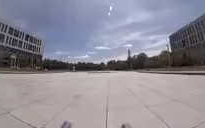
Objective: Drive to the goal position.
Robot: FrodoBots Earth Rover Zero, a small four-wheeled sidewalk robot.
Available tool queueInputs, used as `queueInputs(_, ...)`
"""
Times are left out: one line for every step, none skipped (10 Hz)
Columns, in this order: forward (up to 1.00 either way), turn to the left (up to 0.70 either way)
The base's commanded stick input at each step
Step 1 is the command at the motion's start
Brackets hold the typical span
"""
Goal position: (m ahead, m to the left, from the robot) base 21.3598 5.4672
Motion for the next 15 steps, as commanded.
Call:
queueInputs(0.7, 0.0)
queueInputs(0.7, 0.0)
queueInputs(0.7, 0.0)
queueInputs(0.7, 0.0)
queueInputs(0.7, 0.0)
queueInputs(0.7, 0.0)
queueInputs(0.7, 0.0)
queueInputs(0.7, 0.0)
queueInputs(0.7, 0.0)
queueInputs(0.7, 0.0)
queueInputs(0.7, 0.0)
queueInputs(0.7, 0.0)
queueInputs(0.7, 0.0)
queueInputs(0.7, 0.0)
queueInputs(0.7, 0.0)
